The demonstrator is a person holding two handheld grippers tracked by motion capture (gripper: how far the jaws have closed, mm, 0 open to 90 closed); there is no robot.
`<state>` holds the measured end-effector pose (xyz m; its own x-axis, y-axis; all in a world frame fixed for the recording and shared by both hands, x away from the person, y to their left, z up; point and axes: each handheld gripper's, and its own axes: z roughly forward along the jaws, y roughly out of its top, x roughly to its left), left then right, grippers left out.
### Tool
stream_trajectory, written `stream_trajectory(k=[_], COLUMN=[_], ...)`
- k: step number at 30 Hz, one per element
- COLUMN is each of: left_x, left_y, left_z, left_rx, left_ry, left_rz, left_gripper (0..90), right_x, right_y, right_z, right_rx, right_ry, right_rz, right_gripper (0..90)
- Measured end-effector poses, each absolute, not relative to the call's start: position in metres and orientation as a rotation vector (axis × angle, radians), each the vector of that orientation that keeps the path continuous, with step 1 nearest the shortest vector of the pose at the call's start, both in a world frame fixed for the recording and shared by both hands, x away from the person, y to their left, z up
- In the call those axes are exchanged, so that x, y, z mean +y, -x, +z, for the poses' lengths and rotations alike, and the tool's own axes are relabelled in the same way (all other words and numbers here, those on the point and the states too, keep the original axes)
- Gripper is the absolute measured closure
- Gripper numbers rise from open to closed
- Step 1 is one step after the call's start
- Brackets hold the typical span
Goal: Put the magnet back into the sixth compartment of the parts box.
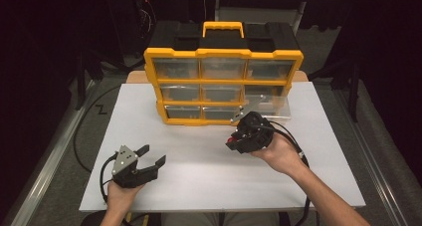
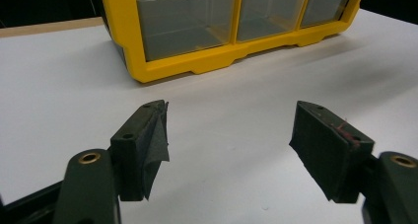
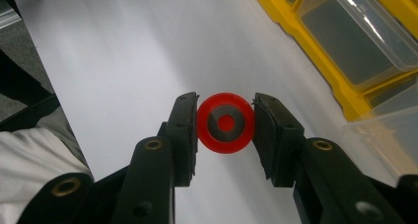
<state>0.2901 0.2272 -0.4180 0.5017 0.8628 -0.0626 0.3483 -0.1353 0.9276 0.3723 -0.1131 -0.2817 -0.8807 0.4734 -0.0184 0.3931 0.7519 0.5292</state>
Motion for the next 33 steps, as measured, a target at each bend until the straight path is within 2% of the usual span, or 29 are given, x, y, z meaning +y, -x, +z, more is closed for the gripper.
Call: stream_trajectory(k=[33], left_x=[0.226], left_y=[-0.291], left_z=[-0.419], left_rx=[1.039], left_ry=[-1.717], left_rz=[0.617], left_gripper=[30.1], right_x=[-0.126], right_y=[-0.378], right_z=[-0.249], right_rx=[2.751], right_ry=[-0.690], right_rz=[0.864], right_gripper=[65.0])
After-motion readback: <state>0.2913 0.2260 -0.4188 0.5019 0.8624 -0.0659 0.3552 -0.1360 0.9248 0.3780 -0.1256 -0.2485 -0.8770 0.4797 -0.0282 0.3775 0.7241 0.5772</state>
